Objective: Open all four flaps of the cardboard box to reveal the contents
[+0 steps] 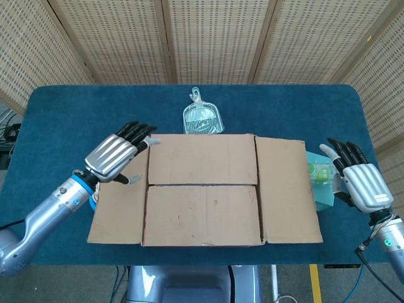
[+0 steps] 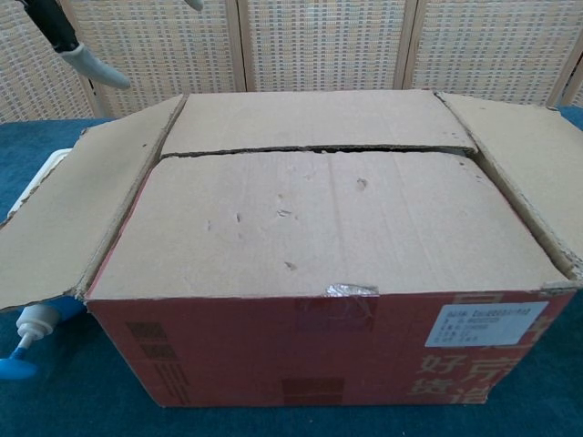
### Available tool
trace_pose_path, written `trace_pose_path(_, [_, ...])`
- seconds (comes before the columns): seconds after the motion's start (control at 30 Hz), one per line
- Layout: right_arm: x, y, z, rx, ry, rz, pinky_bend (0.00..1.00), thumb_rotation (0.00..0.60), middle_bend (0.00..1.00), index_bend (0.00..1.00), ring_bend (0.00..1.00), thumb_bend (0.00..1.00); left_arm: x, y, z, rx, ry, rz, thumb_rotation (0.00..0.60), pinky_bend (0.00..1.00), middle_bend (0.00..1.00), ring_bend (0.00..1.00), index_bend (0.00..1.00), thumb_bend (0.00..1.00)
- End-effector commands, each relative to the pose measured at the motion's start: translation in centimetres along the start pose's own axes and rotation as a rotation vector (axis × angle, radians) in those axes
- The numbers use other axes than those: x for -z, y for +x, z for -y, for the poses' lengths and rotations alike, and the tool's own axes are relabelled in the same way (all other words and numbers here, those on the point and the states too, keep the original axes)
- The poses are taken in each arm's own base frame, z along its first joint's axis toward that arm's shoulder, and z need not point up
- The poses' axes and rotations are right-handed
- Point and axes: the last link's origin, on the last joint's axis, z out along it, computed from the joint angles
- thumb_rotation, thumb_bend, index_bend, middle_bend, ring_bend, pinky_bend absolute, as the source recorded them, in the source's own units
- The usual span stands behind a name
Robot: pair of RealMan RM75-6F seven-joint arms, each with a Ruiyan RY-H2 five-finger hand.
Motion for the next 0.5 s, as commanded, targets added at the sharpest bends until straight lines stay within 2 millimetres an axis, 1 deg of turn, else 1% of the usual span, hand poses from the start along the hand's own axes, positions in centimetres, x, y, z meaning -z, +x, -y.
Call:
trace_pose_path(0.03, [0.1,0.0,0.0,-0.003,-0.001,0.0,0.0,0.6,0.0,0.0,0.0,0.88,-0.7,-0.8,-0.9,0.005,-0.009,0.001,0.6,0.0,0.02,0.0,0.13,0.01])
trace_pose_path(0.17, [0.2,-0.2,-0.2,-0.006,-0.006,0.003,0.0,0.6,0.0,0.0,0.0,0.88,-1.4,-1.7,-1.7,0.006,-0.007,-0.008,0.6,0.0,0.01,0.0,0.13,0.0])
trace_pose_path(0.33, [0.3,-0.1,-0.5,-0.01,-0.01,0.001,0.0,0.6,0.0,0.0,0.0,0.88,-2.5,-3.1,-2.7,0.028,0.009,-0.007,0.58,0.0,0.0,0.0,0.13,0.0])
trace_pose_path(0.37, [0.3,-0.1,-0.6,-0.011,-0.012,-0.001,0.0,0.6,0.0,0.0,0.0,0.88,-2.7,-3.5,-2.8,0.021,0.012,-0.001,0.566,0.0,0.0,0.0,0.13,0.0])
trace_pose_path(0.4, [0.3,-0.1,-0.6,-0.012,-0.013,-0.001,0.0,0.6,0.0,0.0,0.0,0.88,-2.9,-3.8,-2.9,0.012,0.014,-0.001,0.534,0.0,0.0,0.0,0.12,0.0])
trace_pose_path(0.5, [0.4,-0.1,-0.8,-0.014,-0.015,-0.001,0.0,0.6,0.0,0.0,0.0,0.88,-3.3,-4.4,-3.3,0.01,0.017,0.005,0.421,0.0,0.0,0.0,0.12,0.0])
